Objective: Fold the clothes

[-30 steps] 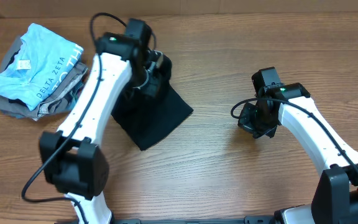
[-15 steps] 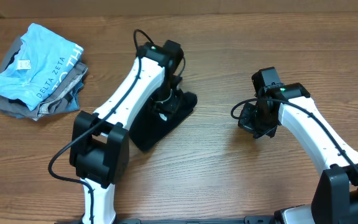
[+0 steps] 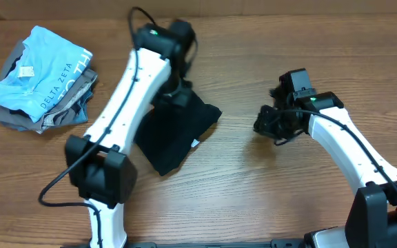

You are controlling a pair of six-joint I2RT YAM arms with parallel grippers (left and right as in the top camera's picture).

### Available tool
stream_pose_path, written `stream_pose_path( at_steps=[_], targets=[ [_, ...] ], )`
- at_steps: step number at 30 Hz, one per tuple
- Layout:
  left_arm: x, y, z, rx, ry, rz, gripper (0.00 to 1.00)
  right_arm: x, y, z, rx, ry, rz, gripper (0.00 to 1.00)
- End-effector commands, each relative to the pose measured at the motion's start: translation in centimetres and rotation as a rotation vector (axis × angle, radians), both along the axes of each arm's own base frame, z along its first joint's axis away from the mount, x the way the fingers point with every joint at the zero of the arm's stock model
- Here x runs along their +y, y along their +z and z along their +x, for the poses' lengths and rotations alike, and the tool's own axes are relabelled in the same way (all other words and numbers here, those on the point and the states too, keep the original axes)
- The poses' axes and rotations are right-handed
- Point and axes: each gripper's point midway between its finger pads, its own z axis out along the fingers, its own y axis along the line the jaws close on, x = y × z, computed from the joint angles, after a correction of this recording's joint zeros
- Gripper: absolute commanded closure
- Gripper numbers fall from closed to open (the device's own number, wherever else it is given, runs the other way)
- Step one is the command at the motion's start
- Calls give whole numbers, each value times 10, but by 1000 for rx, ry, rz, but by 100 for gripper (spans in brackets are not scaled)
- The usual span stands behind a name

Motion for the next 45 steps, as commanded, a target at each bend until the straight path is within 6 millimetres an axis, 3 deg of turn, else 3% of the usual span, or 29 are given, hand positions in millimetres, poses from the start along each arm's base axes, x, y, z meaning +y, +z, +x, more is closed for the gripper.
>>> stream_pose_path(
  at_steps=[1,3,8,13,16,20,26,30,34,37,41,45],
  targets=[
    [23,3,8,-5,42,-51,73,56,41,4,-146,210,254,86],
    [23,-12,2,52,52,-103,79,64,40,14,-170,165,246,96],
    [30,-64,-20,177,89,-128,84,92,28,33,-245,125,247,96],
    [37,-113,-42,241,108,-122,85,120,-20,36,-198,160,252,96],
    [48,-128,-49,260,132,-110,85,118,-59,32,-82,102,226,96],
    [75,-133,-51,270,183,-56,87,89,-99,20,118,-71,144,96],
    [113,-130,-49,283,299,-68,89,64,-77,22,104,-78,112,96],
    [110,-115,-48,287,285,-201,88,60,-43,22,26,5,131,96],
    [101,-87,-31,153,208,-290,85,85,12,16,-74,120,281,96],
    [103,-71,-14,35,180,-287,80,110,34,7,-112,194,364,96],
    [113,-73,2,-41,166,-238,70,151,34,-10,-124,268,379,96],
    [119,-84,6,-43,196,-223,59,188,16,-23,-131,292,339,96]
  ],
)
